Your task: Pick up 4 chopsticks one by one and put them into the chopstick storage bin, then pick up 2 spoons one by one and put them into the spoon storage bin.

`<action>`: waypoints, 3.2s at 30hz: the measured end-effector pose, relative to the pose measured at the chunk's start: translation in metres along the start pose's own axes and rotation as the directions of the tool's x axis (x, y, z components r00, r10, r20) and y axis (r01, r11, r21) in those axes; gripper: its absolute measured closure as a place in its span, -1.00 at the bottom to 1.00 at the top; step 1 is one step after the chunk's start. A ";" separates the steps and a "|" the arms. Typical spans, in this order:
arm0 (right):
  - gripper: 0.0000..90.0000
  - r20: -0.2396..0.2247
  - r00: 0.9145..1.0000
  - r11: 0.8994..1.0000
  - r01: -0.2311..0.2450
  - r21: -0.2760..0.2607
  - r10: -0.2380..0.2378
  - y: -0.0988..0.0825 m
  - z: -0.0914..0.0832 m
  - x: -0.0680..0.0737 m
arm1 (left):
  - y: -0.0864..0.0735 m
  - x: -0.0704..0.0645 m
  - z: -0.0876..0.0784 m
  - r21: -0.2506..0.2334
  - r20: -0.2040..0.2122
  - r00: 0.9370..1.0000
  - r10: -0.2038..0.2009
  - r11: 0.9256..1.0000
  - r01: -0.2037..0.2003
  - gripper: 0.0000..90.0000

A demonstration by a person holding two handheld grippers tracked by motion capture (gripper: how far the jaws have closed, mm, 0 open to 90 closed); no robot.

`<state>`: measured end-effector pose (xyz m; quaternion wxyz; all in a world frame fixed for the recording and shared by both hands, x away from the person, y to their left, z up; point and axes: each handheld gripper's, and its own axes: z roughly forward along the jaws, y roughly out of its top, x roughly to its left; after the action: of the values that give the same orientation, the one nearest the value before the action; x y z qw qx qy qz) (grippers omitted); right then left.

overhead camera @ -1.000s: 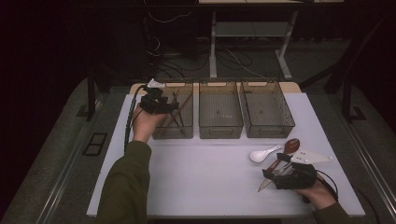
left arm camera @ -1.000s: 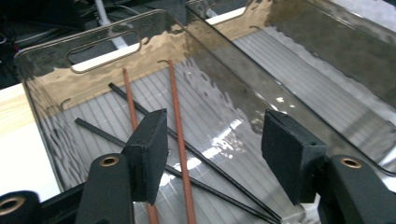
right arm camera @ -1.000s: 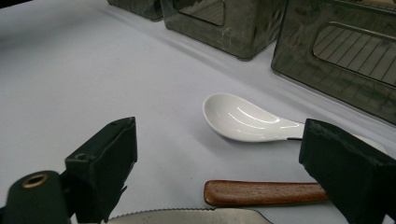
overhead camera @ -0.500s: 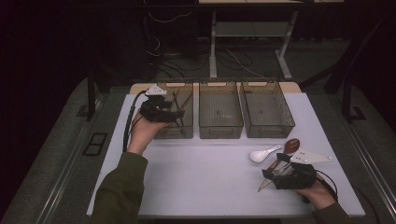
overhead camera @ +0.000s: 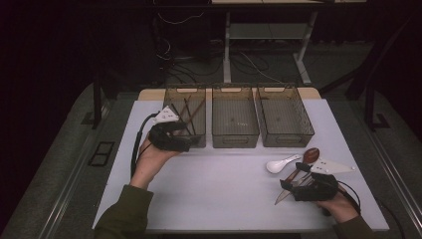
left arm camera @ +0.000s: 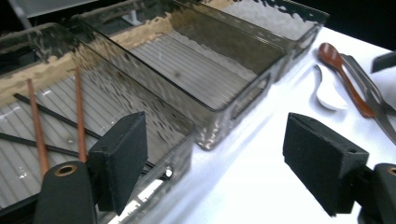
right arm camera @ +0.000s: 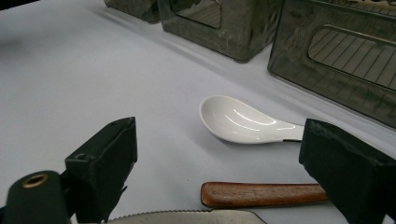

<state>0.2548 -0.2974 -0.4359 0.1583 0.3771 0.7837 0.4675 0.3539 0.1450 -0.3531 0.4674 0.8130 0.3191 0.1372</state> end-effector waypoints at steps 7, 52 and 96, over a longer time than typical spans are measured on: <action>-0.75 -0.009 1.000 1.000 0.003 0.004 -0.003 0.001 0.002 0.001 | -0.018 -0.009 -0.007 -0.022 0.017 1.000 0.001 1.000 0.000 -0.58; -0.75 -0.036 0.999 0.999 -0.036 0.020 0.036 0.007 -0.003 -0.009 | -0.111 -0.042 -0.016 -0.010 0.087 0.996 0.001 1.000 0.000 -1.00; 0.98 -0.135 0.991 0.961 0.042 0.272 -0.005 0.024 0.051 -0.012 | -0.111 -0.046 -0.014 0.003 0.113 0.994 0.014 1.000 -0.015 -1.00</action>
<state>0.3041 -0.2680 -0.4427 0.0576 0.3544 0.8540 0.3765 0.2687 0.1648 -0.4367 0.4819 0.8227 0.2865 0.0940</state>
